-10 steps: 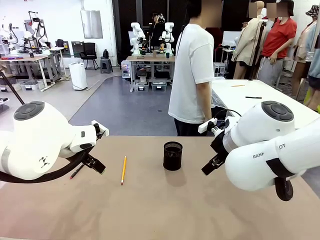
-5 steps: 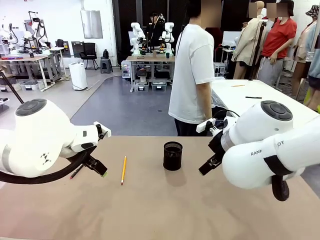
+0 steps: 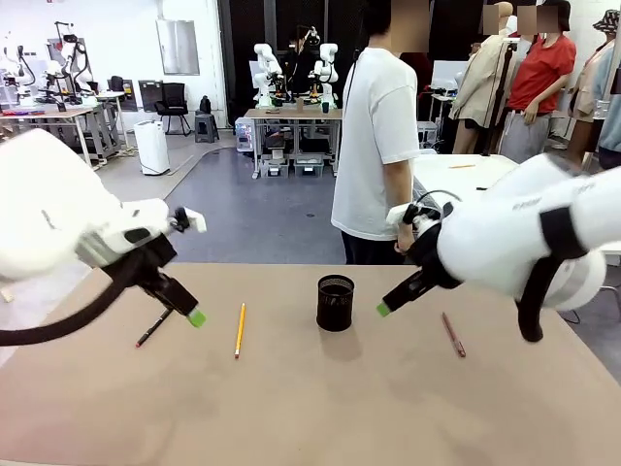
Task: Place the pens into the pen holder.
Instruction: Pick up a writing instrument from the table and place it into the Pen holder.
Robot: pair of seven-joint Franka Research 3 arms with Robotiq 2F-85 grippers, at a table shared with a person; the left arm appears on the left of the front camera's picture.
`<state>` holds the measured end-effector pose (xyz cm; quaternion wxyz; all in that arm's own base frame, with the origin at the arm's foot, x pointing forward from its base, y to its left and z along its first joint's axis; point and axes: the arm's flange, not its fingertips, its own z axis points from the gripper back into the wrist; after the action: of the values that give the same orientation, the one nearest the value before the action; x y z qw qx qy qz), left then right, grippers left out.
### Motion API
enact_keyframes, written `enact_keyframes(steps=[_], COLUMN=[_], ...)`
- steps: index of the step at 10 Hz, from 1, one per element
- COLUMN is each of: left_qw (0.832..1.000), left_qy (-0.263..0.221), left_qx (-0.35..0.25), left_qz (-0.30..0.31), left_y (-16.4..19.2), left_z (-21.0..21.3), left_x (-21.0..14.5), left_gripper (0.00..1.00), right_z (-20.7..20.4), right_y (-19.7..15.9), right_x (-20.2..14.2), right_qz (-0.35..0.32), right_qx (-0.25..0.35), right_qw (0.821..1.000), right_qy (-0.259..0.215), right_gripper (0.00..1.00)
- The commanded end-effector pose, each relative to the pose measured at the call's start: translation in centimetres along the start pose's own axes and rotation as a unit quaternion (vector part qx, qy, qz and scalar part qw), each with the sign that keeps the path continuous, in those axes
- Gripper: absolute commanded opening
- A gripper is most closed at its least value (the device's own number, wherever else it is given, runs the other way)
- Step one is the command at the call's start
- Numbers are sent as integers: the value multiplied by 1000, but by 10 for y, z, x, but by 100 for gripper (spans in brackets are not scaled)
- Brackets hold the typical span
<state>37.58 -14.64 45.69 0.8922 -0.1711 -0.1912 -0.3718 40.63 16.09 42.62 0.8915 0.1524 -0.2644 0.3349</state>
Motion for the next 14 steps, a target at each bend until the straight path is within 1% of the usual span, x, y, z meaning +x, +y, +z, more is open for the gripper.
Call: enact_keyframes(steps=[1, 2, 3, 4, 5, 6, 7, 9, 11, 12, 14], left_qw=[998, 997, 995, 994, 993, 990, 990, 990, 991, 992, 992], left_qy=[-28, -37, -47, -51, -54, -65, -68, -78, -79, -80, -81], left_qx=[-39, -27, -28, -2, 8, 30, 50, 65, 68, 68, 62], left_qz=[-41, -61, -88, -98, -102, -118, -113, -102, -88, -75, -73], left_y=[14, 17, 20, 24, 31, 39, 48, 66, 89, 97, 110], left_z=[39, 58, 76, 94, 110, 126, 139, 167, 184, 186, 182], left_x=[-1, 1, 2, 1, -1, -3, -4, -3, -5, -6, -8], left_gripper=[100, 100, 100, 100, 100, 100, 100, 100, 100, 100, 100], right_z=[16, 25, 32, 39, 44, 49, 56, 71, 95, 110, 149], right_y=[-47, -65, -83, -104, -124, -142, -159, -194, -215, -219, -212], right_x=[14, 22, 26, 29, 29, 28, 30, 32, 32, 36, 52], right_qz=[24, 34, 45, 52, 47, 60, 68, 53, 44, 53, 73], right_qx=[43, 50, 63, 70, 73, 76, 92, 98, 95, 80, 62], right_qw=[998, 998, 996, 995, 995, 993, 990, 990, 989, 989, 986], right_qy=[-24, -31, -40, -46, -49, -64, -79, -82, -106, -108, -133], right_gripper=[100, 100, 100, 100, 100, 100, 100, 100, 100, 100, 100])
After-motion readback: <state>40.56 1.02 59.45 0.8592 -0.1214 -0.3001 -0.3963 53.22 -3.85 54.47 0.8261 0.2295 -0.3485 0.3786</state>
